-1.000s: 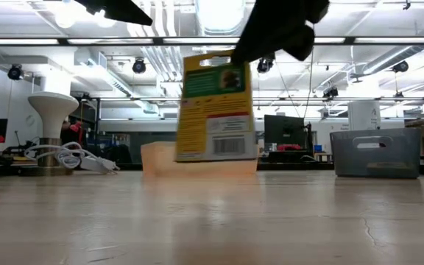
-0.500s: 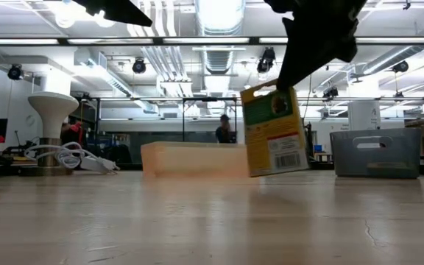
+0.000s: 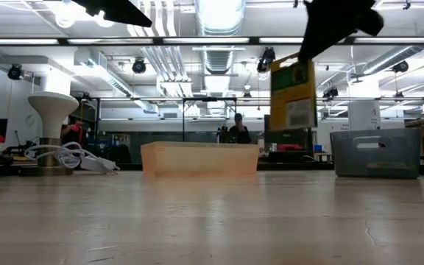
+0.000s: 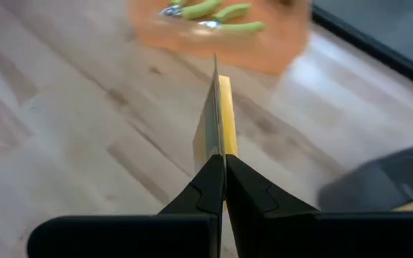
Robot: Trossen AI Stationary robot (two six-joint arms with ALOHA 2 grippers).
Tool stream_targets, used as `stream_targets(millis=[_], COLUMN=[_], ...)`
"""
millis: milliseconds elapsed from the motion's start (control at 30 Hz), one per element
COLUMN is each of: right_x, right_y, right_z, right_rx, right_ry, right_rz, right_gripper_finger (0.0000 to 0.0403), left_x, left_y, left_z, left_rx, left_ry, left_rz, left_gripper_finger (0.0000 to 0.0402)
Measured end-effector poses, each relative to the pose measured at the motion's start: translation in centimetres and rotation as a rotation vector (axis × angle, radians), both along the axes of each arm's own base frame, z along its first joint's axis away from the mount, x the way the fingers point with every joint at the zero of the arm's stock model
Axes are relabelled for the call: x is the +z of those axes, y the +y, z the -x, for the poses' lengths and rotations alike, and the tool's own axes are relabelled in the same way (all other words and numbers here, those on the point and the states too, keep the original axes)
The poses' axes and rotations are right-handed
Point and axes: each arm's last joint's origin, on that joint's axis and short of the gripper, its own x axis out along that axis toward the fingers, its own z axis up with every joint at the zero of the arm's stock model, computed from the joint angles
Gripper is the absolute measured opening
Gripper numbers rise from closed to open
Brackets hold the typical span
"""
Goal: Pick & Place School Supplies
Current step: Put the crayon box into the light black bin
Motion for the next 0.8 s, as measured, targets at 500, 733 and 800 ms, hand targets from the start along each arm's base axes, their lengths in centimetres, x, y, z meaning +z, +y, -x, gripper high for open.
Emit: stream_targets(millis=[500, 733, 800], right_x=[4.5, 4.6, 4.2], right_y=[-2.9, -4.4, -4.9], right_z=[6.5, 10.1, 11.2], right_rx=[-0.082, -0.130, -0.145], right_ry=[0.014, -0.026, -0.037], right_rz=[-0.002, -0.042, -0.052], right_gripper_finger=[0.0008, 0.0008, 0.0008], left_x=[-0.1, -0.1, -0.1], left_y=[0.0, 0.0, 0.0], left_z=[0.0, 0.0, 0.0], left_rx=[0.000, 0.000, 0.000], left_ry=[0.008, 0.008, 0.008], left_rz=[-0.003, -0.003, -0.003], left_gripper_finger=[0.0053, 0.0053, 0.0053])
